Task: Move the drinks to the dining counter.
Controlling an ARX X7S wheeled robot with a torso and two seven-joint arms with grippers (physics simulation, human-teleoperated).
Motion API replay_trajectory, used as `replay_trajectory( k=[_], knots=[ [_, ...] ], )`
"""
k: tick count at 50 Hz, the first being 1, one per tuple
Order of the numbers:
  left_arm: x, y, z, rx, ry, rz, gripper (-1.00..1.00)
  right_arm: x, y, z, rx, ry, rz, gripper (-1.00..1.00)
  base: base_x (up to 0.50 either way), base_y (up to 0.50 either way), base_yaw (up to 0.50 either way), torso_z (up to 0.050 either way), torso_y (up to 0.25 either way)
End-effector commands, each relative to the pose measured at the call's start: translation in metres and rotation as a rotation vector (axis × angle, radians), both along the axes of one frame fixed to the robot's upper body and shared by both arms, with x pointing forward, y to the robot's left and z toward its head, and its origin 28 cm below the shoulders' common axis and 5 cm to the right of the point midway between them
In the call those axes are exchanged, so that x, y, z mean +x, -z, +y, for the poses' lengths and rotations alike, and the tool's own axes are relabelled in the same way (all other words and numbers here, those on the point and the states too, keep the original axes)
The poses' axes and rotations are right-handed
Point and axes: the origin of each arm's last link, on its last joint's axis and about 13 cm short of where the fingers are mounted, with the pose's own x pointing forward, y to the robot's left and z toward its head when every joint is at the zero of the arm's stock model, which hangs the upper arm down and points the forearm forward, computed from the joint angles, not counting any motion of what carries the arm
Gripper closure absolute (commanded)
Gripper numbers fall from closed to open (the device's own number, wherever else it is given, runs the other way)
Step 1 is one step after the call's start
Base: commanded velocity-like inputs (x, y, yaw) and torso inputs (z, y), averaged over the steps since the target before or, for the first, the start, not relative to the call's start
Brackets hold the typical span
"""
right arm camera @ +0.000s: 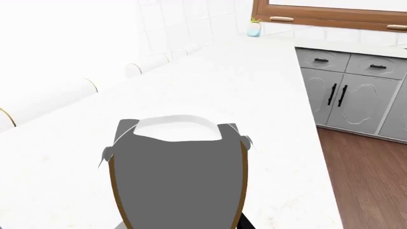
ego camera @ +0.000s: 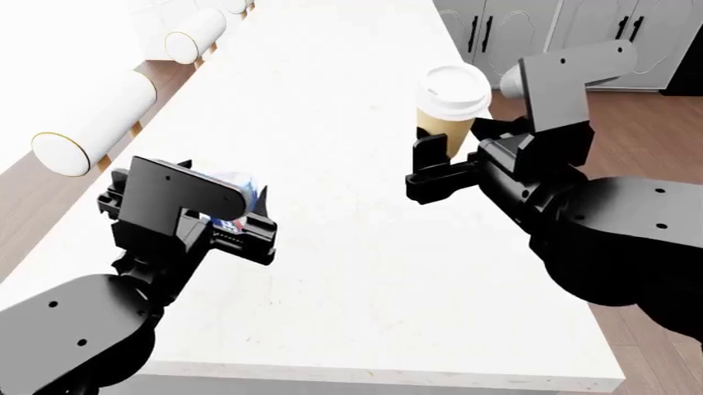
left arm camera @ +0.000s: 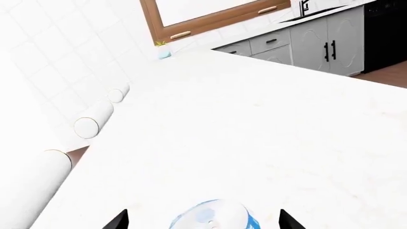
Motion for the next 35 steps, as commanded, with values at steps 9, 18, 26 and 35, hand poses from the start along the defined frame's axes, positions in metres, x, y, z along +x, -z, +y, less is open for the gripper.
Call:
replay_trajectory(
  k=[9, 18, 26, 35],
  knots=[
    [-0.053, -0.06, 0.005, -0.147, 0.07, -0.162, -1.0, -0.001, 0.013, 0.004, 0.035, -0.055, 0.009, 1.0, 0.0, 0.0, 0.0, 0.0, 0.0],
    [-0.079, -0.078, 0.016, -0.215, 0.074, -0.237, -1.0, 0.003, 0.025, 0.008, 0.043, -0.075, 0.035, 1.0, 0.0, 0.0, 0.0, 0.0, 0.0],
    [-0.086, -0.082, 0.016, -0.229, 0.074, -0.274, -1.0, 0.007, 0.034, 0.015, 0.055, -0.114, 0.048, 1.0, 0.0, 0.0, 0.0, 0.0, 0.0],
    [-0.088, -0.087, 0.016, -0.255, 0.068, -0.306, -1.0, 0.009, 0.04, 0.018, 0.075, -0.133, 0.052, 1.0, 0.0, 0.0, 0.0, 0.0, 0.0]
  ],
)
